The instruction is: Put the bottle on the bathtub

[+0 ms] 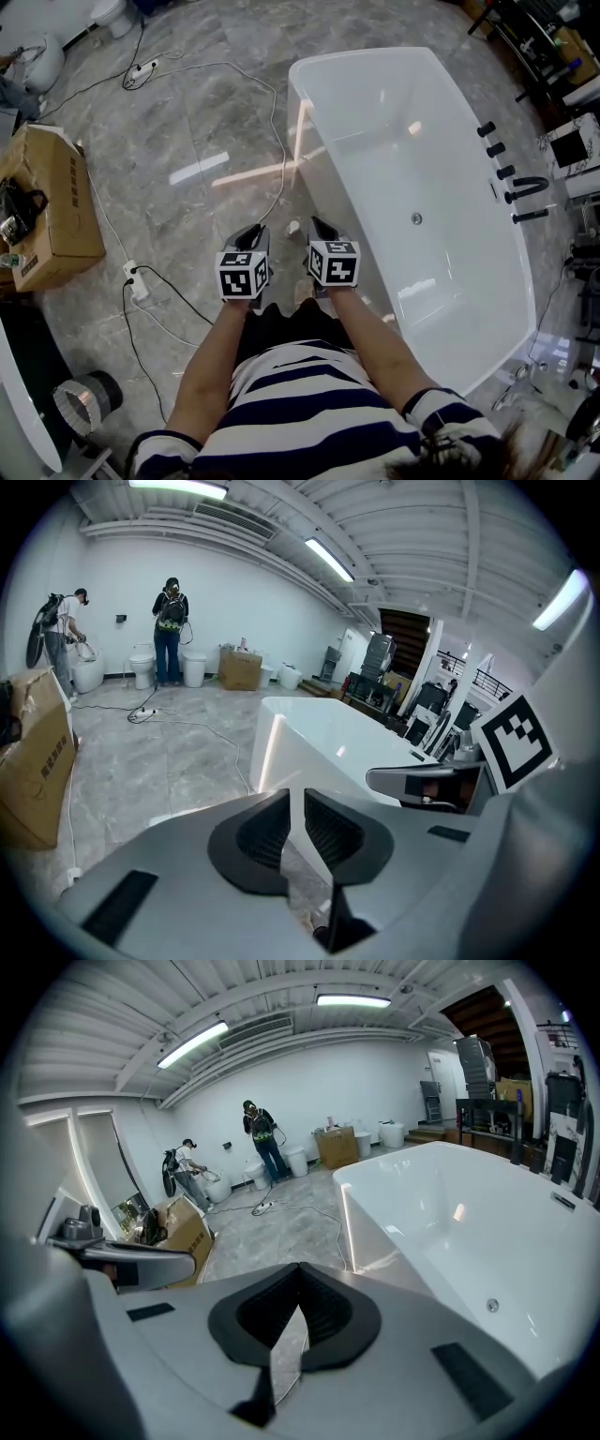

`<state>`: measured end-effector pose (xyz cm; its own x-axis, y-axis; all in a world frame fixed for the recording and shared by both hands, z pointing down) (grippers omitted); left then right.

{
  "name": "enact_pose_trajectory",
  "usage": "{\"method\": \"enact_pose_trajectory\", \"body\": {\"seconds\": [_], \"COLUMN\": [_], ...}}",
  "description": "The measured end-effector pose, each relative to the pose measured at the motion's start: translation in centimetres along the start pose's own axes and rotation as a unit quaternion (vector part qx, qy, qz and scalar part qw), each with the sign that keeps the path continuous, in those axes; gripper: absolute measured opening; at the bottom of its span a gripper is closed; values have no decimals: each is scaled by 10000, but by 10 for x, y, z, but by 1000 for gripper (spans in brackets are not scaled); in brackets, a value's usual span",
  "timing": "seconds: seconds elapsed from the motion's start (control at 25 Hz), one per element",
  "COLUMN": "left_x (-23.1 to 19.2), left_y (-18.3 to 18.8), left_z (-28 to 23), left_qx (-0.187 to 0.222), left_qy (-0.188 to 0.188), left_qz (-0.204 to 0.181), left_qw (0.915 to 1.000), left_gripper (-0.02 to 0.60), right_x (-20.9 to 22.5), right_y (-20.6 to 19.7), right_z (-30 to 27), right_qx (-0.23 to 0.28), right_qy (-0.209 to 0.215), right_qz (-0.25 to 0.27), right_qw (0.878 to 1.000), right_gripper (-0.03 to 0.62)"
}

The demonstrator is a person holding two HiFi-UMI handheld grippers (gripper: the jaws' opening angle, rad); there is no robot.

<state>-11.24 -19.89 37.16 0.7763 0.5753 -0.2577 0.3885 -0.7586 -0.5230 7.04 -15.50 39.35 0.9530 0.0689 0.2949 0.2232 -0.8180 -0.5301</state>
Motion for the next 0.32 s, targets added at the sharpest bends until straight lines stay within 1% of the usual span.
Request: {"method": "enact_pose_trajectory", "body": {"seconds": [0.32], "left_x": [-8], "left_y": [2], "left_z": [1], "left_qx": [24], "left_qy": [23], "left_qz": [13], "left_qw": [10000], "left_gripper": [58], "right_x": [-1], "right_y": [8], "right_z": [-4], "right_qx": [34], "right_qy": [-34], "right_qz": [9], "right_qw": [10000], "right_gripper": [26]}}
Point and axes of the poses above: the fingertips, and each gripper's own axes: z backward along the fingers, x to its right, y out of its top, the point moved 9 cm from there along z, backward along the fingers, and after that the axes turned 15 degrees about -x, right-handed, at the moved point
